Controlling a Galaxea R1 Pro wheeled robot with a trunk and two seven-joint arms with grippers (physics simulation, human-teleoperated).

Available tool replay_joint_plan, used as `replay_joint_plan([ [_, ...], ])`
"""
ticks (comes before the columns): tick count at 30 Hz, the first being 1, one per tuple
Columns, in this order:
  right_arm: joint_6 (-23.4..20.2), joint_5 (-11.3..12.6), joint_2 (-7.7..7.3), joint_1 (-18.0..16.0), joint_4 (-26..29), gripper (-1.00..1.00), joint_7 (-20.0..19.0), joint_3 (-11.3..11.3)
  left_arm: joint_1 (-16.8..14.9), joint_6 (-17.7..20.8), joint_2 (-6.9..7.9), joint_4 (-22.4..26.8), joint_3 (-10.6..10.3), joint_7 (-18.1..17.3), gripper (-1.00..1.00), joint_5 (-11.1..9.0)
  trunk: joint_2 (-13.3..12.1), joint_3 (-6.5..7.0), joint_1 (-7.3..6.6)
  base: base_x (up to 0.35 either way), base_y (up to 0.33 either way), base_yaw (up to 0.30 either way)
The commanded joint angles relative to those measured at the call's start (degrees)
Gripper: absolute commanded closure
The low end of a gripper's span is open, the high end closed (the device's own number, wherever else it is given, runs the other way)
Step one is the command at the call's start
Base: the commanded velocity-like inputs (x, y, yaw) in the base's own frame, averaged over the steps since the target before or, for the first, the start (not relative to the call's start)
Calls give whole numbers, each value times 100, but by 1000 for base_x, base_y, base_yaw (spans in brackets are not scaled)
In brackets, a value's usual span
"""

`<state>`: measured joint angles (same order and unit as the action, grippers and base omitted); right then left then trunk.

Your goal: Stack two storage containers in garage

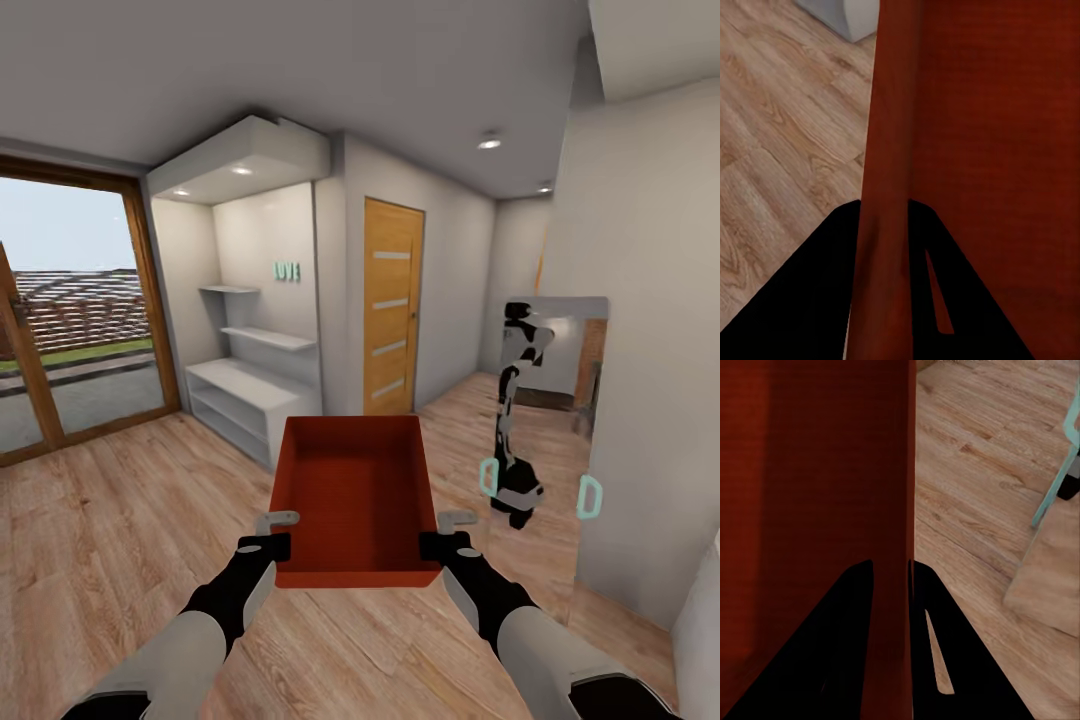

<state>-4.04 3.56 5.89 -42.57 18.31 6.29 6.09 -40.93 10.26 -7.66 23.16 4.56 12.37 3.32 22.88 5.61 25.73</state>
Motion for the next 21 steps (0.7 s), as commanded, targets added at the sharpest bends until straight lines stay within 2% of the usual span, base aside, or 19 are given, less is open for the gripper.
replay_joint_plan([
  [1, -35, 149, 0, 4, 6, 100, -23, 47, -3, 46, -8, 242, 330, 266, 100, -148, 4, -3, 5, 322, 0, 0],
  [21, -22, 153, 0, 4, 6, 100, -23, 50, -3, 46, -8, 242, 329, 266, 100, -148, 4, -3, 5, 322, 0, 0],
])
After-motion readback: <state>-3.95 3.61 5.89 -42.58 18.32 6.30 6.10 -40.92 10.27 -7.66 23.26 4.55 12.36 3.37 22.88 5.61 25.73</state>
